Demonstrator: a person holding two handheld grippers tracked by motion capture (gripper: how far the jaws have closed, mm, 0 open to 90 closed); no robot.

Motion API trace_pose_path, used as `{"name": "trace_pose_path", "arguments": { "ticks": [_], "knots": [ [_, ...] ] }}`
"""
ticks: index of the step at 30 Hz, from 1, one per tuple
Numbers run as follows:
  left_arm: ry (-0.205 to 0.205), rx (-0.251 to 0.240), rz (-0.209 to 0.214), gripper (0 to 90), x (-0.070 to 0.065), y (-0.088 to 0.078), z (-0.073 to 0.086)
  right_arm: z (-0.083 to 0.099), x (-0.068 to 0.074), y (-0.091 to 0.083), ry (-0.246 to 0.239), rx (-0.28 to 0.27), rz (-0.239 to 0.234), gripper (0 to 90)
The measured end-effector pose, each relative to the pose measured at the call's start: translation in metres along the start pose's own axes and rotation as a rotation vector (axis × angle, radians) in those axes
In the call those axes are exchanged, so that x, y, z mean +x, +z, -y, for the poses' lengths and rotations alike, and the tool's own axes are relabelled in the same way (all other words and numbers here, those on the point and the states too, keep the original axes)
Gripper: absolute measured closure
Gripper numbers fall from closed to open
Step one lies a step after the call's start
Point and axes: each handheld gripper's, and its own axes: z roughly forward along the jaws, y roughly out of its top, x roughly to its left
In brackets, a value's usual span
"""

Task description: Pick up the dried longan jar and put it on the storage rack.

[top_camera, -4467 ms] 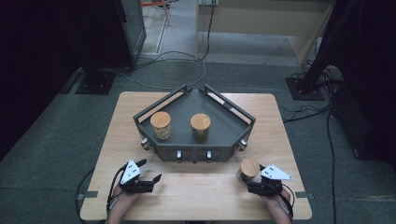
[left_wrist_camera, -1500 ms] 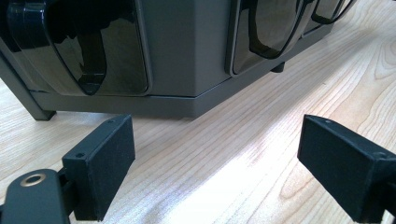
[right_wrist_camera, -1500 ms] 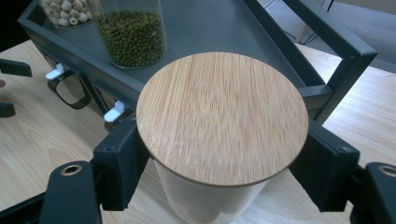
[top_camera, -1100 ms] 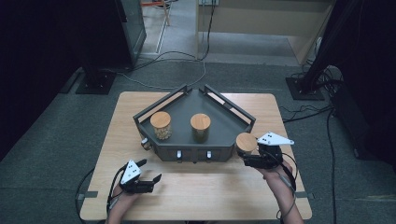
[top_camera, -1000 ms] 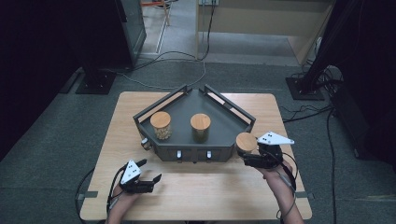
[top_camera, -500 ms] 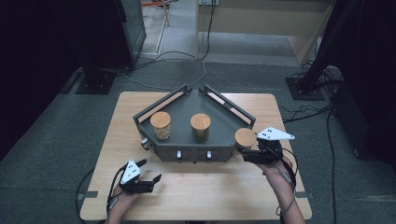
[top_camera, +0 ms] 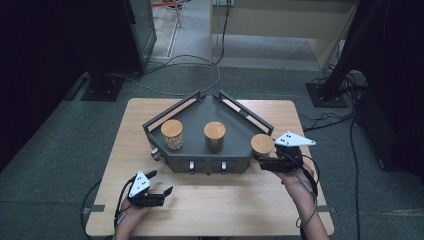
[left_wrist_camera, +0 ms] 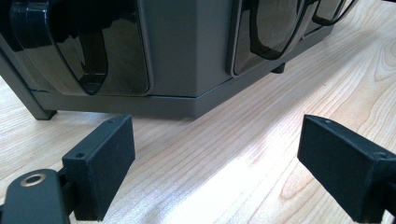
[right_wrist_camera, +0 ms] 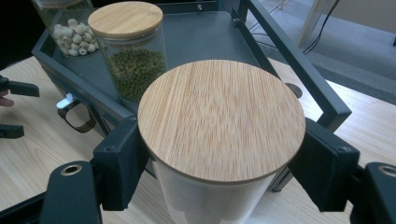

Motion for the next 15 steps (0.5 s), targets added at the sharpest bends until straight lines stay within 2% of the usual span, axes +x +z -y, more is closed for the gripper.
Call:
{"name": "trace_pose_path", "arguments": {
  "ticks": [15],
  "knots": [
    [-0.002,-0.002,0.001,11.0,0.0,0.0,0.0,-0.023,0.001,0.01,-0.036,0.021,0.008,25.2]
  ]
}}
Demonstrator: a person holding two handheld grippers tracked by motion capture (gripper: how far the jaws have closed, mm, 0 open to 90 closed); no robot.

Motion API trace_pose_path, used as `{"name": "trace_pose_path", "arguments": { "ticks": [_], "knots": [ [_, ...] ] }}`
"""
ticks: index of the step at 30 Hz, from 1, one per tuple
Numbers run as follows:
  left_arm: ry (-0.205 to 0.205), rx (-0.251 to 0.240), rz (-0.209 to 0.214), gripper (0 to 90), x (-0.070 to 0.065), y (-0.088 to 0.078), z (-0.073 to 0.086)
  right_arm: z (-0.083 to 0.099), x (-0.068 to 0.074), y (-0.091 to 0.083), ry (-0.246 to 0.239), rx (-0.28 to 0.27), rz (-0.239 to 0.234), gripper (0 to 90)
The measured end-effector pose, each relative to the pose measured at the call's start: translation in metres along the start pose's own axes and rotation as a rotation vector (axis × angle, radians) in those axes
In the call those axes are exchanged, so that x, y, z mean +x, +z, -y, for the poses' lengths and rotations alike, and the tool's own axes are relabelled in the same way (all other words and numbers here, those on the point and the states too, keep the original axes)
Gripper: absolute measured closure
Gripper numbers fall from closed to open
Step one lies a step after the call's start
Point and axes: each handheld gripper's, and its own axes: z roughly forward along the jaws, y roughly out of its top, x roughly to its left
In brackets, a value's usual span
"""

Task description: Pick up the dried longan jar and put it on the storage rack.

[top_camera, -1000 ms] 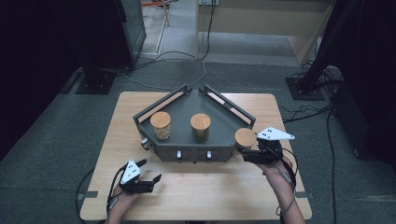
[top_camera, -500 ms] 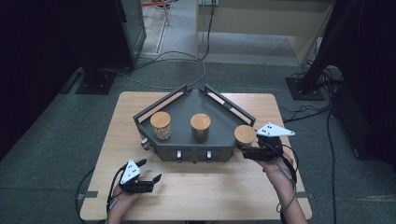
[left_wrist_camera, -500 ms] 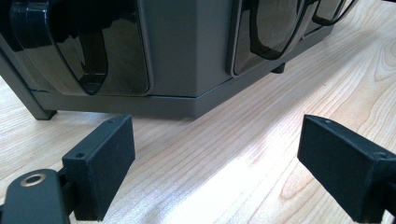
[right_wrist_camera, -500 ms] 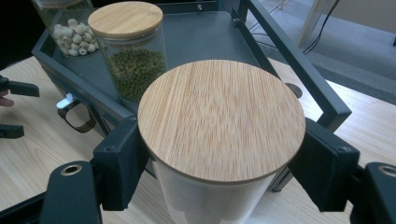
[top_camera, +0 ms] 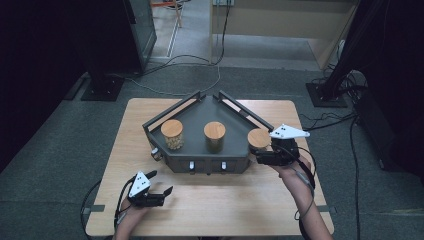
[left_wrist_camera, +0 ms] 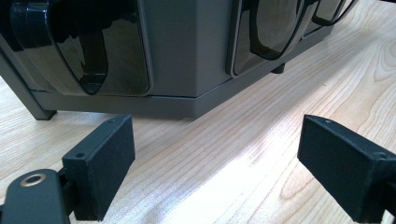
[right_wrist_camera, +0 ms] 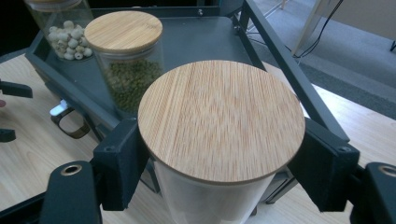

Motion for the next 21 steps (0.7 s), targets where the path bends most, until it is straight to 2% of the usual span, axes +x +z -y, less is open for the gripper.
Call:
{"name": "trace_pose_path", "arguments": {
  "ticks": [15,21],
  "knots": [
    [0.001,0.0,0.001,11.0,0.0,0.0,0.0,-0.009,0.0,0.015,-0.011,-0.005,0.01,25.2],
    [0.003,0.001,0.001,11.0,0.0,0.0,0.0,-0.007,0.001,0.02,-0.018,-0.024,0.028,25.2]
  ]
}}
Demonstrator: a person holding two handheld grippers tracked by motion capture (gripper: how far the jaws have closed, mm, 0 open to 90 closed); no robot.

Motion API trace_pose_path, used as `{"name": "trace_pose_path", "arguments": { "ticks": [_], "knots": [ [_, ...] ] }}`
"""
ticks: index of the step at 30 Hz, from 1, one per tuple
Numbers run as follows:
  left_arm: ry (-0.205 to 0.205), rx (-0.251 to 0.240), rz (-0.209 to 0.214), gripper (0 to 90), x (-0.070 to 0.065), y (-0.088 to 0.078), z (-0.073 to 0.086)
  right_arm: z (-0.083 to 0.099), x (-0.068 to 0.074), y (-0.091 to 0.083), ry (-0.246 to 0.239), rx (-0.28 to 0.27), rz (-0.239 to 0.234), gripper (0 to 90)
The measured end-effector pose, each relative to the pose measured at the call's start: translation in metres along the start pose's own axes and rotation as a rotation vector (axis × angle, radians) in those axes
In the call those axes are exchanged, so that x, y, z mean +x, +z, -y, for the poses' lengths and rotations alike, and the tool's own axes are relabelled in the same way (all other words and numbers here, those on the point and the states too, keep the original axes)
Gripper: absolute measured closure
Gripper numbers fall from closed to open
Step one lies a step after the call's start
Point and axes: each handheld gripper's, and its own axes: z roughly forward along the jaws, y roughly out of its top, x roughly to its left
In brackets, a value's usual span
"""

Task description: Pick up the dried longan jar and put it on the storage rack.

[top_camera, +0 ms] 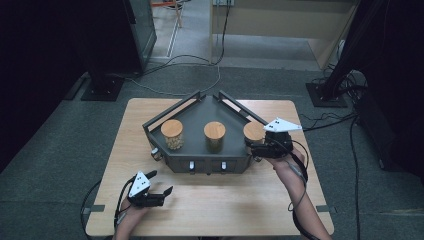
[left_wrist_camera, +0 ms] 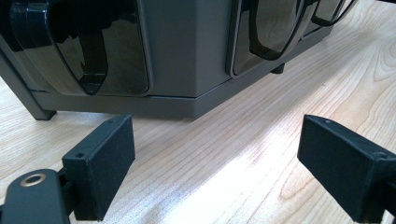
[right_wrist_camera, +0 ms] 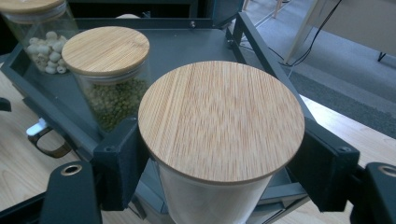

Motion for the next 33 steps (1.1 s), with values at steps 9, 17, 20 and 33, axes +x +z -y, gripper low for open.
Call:
{"name": "trace_pose_path", "arguments": {
  "ticks": [9,17,20,33],
  "knots": [
    [0.0,0.0,0.0,11.0,0.0,0.0,0.0,-0.003,-0.001,0.011,0.005,-0.003,0.001,25.2],
    [0.0,-0.002,0.001,11.0,0.0,0.0,0.0,-0.005,0.001,0.021,0.011,0.001,0.006,25.2],
    [0.0,-0.002,0.002,11.0,0.0,0.0,0.0,-0.006,0.002,0.025,0.007,0.003,0.009,25.2],
    [0.005,0.0,0.003,11.0,0.0,0.0,0.0,-0.004,0.004,0.041,0.018,0.0,0.017,25.2]
  ]
}}
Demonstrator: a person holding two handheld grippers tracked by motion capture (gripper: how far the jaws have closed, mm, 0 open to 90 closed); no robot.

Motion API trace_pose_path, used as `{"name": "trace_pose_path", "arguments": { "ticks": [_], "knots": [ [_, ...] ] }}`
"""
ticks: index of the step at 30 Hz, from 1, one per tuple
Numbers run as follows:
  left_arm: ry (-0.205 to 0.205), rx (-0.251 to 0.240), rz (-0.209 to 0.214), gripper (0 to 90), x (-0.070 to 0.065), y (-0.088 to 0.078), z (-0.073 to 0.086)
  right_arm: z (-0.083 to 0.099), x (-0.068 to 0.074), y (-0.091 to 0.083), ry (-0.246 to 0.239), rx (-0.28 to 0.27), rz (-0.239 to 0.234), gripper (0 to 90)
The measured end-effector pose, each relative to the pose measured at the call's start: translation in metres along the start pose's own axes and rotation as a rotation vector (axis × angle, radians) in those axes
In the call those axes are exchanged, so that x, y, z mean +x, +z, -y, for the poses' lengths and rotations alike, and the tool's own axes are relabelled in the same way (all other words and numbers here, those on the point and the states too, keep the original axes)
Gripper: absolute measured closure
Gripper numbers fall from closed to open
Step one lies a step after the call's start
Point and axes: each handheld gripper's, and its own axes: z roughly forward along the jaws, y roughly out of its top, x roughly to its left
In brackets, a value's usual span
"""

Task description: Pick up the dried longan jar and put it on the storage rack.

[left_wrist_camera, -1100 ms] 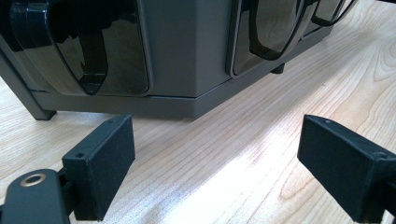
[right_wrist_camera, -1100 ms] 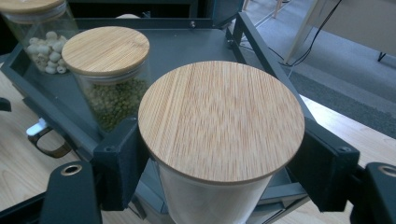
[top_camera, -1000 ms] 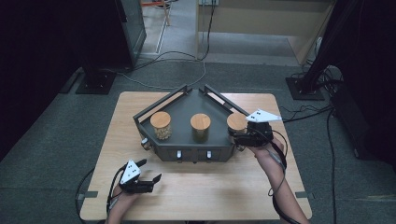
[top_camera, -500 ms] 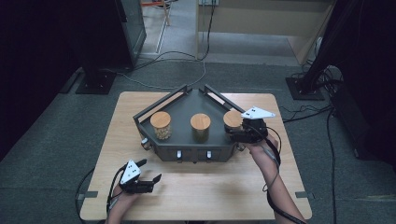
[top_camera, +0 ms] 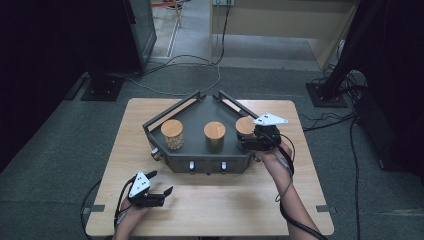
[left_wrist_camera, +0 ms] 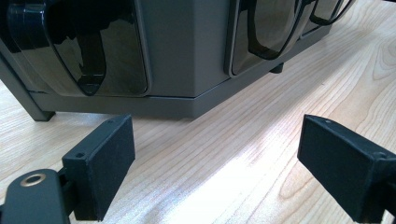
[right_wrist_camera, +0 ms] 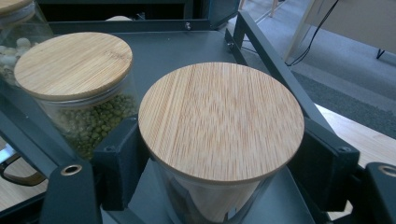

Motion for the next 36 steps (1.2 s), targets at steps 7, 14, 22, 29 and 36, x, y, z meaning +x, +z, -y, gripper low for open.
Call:
{"name": "trace_pose_path", "arguments": {
  "ticks": [7,14,22,29,36],
  "knots": [
    [0.003,0.002,0.0,11.0,0.0,0.0,0.0,0.003,0.006,0.007,-0.022,0.006,0.023,25.2],
    [0.002,0.0,0.0,11.0,0.0,0.0,0.0,0.008,0.009,0.012,-0.013,-0.006,0.027,25.2],
    [0.001,0.001,0.0,11.0,0.0,0.0,0.0,0.016,0.0,0.014,0.055,-0.03,0.002,25.2],
    [0.003,0.003,0.0,11.0,0.0,0.0,0.0,0.019,-0.003,0.015,0.067,-0.037,-0.005,25.2],
    [0.002,0.003,0.0,11.0,0.0,0.0,0.0,0.02,-0.005,0.015,0.07,-0.038,-0.01,25.1]
  ]
}}
